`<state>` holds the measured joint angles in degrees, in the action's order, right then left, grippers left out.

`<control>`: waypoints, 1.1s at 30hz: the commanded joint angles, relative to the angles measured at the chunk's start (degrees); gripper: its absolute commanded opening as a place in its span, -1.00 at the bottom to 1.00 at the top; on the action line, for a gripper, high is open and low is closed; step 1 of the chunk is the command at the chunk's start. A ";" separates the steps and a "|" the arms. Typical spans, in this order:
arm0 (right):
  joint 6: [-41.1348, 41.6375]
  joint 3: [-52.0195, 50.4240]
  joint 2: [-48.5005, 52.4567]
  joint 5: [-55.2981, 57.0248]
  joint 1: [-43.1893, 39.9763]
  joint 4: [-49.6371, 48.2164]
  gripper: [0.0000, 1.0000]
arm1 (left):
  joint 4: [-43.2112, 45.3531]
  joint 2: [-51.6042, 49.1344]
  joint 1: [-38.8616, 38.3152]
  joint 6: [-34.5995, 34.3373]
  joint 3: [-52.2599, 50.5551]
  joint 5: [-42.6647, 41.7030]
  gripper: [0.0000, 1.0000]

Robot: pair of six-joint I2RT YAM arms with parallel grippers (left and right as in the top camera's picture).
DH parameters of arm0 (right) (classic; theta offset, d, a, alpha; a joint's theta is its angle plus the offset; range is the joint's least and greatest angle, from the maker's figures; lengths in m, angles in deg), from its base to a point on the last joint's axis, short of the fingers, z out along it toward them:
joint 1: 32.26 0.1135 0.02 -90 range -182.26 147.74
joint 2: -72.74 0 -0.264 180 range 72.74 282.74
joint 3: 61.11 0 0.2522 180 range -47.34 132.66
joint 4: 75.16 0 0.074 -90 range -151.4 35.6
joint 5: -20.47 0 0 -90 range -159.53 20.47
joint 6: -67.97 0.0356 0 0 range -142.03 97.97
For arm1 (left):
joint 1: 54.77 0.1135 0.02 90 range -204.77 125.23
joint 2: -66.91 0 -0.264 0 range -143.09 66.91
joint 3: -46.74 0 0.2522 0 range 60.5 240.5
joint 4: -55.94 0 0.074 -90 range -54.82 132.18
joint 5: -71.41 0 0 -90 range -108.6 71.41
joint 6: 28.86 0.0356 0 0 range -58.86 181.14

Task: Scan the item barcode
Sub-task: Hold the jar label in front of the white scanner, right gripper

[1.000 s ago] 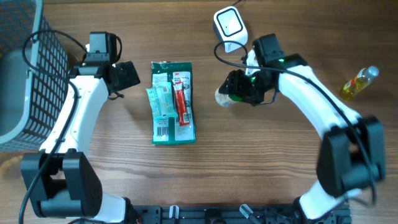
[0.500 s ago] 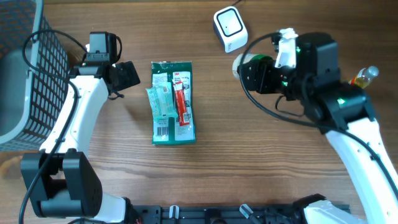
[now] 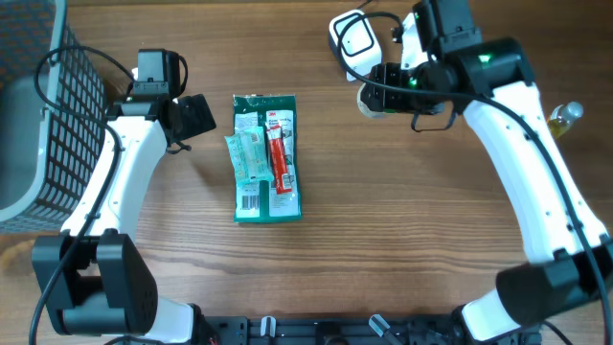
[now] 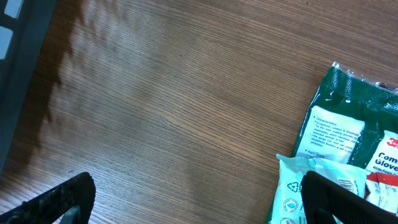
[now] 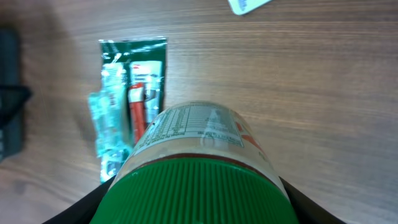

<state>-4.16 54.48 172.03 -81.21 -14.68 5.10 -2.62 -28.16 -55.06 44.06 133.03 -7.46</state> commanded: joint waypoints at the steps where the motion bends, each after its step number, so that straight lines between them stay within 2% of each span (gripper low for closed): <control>1: -2.78 0.83 3.80 4.46 0.24 -6.73 -0.91 | 0.02 -0.46 0.15 -0.09 -0.26 0.50 1.00; 3: -5.57 0.79 5.51 6.03 0.24 -12.92 -0.91 | 0.02 -0.46 0.15 -0.09 -0.26 0.50 1.00; 9: -5.73 0.57 9.14 13.46 0.24 -25.35 -0.91 | 0.02 -0.46 0.15 -0.09 -0.26 0.50 1.00; 19: -5.64 0.48 19.15 16.04 0.24 -45.55 -0.91 | 0.02 -0.46 0.15 -0.09 -0.26 0.50 1.00; 33: -5.86 0.48 28.11 23.67 -0.09 -64.13 -0.91 | 0.02 -0.46 0.15 -0.09 -0.26 0.50 1.00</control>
<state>-9.36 54.37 197.34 -59.99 -14.68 -56.44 -2.62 -28.16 -55.06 44.06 133.03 -7.46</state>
